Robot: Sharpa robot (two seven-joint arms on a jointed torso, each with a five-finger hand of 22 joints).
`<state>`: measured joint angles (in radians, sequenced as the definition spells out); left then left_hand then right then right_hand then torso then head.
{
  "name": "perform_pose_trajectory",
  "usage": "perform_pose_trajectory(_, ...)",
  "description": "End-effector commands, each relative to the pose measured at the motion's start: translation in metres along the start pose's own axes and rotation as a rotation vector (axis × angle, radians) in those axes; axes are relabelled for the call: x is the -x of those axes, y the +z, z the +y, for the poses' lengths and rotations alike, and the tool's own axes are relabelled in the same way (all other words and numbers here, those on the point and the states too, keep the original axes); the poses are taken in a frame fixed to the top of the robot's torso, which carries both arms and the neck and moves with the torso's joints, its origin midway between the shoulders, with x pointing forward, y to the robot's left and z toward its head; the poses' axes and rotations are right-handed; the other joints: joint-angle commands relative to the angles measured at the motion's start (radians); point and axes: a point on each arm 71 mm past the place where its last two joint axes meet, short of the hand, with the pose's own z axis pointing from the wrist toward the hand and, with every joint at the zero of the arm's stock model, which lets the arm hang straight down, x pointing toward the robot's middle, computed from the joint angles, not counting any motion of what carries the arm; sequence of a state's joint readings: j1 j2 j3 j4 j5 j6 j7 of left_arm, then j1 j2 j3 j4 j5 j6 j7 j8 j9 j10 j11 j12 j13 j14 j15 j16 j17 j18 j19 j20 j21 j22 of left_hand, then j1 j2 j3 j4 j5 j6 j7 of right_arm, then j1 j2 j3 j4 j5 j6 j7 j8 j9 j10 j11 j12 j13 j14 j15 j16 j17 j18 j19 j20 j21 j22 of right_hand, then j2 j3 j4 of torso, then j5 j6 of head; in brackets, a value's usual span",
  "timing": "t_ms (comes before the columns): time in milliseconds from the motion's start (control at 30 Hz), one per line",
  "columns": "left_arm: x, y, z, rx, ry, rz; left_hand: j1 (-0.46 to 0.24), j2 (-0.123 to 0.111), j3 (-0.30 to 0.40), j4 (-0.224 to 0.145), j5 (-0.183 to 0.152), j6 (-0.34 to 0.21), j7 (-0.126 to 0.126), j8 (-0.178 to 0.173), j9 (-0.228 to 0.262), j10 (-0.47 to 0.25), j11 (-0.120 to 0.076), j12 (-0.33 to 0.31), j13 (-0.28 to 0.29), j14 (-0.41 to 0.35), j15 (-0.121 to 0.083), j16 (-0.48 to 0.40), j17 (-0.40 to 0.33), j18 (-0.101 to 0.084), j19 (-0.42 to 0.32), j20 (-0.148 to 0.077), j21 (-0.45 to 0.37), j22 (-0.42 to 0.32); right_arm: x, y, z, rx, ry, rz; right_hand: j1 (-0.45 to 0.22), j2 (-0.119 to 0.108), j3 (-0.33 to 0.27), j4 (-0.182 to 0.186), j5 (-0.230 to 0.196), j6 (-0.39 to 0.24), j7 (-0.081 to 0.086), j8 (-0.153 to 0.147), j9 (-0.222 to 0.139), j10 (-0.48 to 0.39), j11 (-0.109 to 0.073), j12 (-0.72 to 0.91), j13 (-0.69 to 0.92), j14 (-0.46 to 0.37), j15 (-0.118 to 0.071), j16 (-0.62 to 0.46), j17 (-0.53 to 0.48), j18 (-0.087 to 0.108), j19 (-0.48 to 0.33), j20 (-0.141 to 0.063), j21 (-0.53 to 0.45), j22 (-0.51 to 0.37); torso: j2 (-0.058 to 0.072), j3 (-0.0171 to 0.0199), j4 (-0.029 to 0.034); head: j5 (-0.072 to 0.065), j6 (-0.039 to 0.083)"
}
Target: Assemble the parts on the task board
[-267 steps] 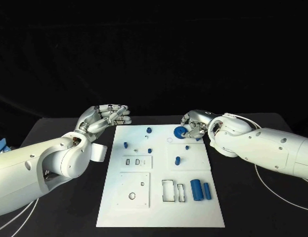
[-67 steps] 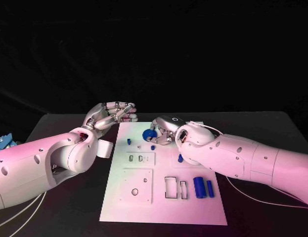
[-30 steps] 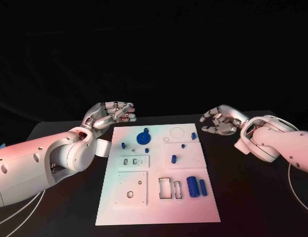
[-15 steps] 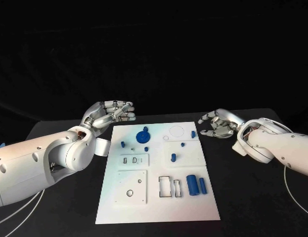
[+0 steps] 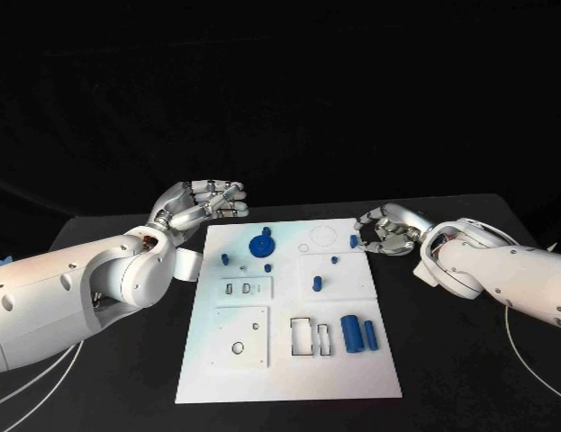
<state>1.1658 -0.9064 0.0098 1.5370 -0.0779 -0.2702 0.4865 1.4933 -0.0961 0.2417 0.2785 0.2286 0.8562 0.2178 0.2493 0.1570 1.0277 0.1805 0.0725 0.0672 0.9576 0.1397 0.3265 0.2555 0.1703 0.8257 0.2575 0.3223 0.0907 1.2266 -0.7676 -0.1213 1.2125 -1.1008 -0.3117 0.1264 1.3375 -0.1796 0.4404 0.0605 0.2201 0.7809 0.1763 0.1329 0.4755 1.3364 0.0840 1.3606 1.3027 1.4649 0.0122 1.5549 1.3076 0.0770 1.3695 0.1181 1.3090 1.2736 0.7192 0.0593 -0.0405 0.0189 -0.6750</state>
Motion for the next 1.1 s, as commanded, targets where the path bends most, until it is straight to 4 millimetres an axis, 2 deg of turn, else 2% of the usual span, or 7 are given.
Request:
perform_pose_trajectory(33, -0.0021, 0.0007, -0.0009, -0.008, -0.013, 0.018, 0.0, -0.006, 0.007, -0.001, -0.004, -0.009, 0.027, -0.003, -0.001, 0.001, 0.007, -0.006, 0.0, -0.007, 0.003, -0.006, 0.001, 0.013, 0.001, 0.006, -0.006, -0.001, -0.0024, 0.0014, 0.0006, -0.004, -0.021, 0.007, -0.007, -0.004, -0.002, 0.0, -0.004, -0.007, 0.003, -0.005, -0.001, 0.002, 0.009, -0.001, 0.002, 0.094, 0.005, 0.002, 0.215, 0.003, 0.0, 0.002, -0.002, 0.001, 0.0, -0.0003, -0.0017, 0.002, 0.0)
perform_pose_trajectory(200, -0.0022, 0.001, -0.0006, -0.007, -0.013, 0.018, 0.0, -0.006, 0.007, -0.001, -0.004, -0.009, 0.027, -0.003, -0.001, 0.001, 0.007, -0.006, 0.0, -0.007, 0.003, -0.006, 0.001, 0.013, 0.001, 0.006, -0.006, -0.001, -0.004, 0.0034, 0.002, -0.004, -0.022, 0.005, -0.01, 0.005, 0.0, 0.003, -0.002, 0.006, 0.007, 0.0, 0.001, 0.007, 0.012, 0.005, 0.008, 0.095, 0.009, 0.003, 0.216, 0.002, 0.002, 0.005, 0.0, 0.004, 0.0, 0.0007, -0.001, 0.002, 0.002)
perform_pose_trajectory(433, -0.0023, 0.0014, -0.0003, -0.007, -0.014, 0.019, 0.001, -0.008, 0.011, -0.002, -0.003, -0.008, 0.027, -0.004, -0.001, 0.002, 0.007, -0.006, 0.0, -0.009, 0.003, -0.008, 0.002, 0.013, 0.001, 0.007, -0.008, -0.002, -0.0056, 0.0057, 0.0033, -0.006, -0.021, 0.007, -0.019, 0.019, 0.004, 0.008, -0.003, 0.036, 0.012, 0.012, 0.006, 0.024, 0.017, 0.023, 0.028, 0.095, 0.013, 0.003, 0.219, 0.001, 0.005, 0.009, 0.002, 0.008, 0.0, 0.0001, -0.0005, 0.001, -0.004)
perform_pose_trajectory(1100, -0.0026, 0.0019, -0.0001, -0.007, -0.013, 0.018, 0.001, -0.008, 0.011, -0.002, -0.003, -0.008, 0.027, -0.004, -0.001, 0.002, 0.007, -0.006, 0.0, -0.009, 0.003, -0.008, 0.002, 0.013, 0.001, 0.007, -0.008, -0.002, -0.01, 0.0089, 0.0062, -0.01, -0.028, 0.027, -0.022, 0.021, 0.006, 0.007, -0.009, 0.061, 0.01, 0.02, 0.008, 0.03, 0.016, 0.03, 0.034, 0.096, 0.013, 0.004, 0.222, 0.001, 0.008, 0.01, 0.005, 0.012, 0.0, 0.0016, -0.0019, 0.001, -0.006)
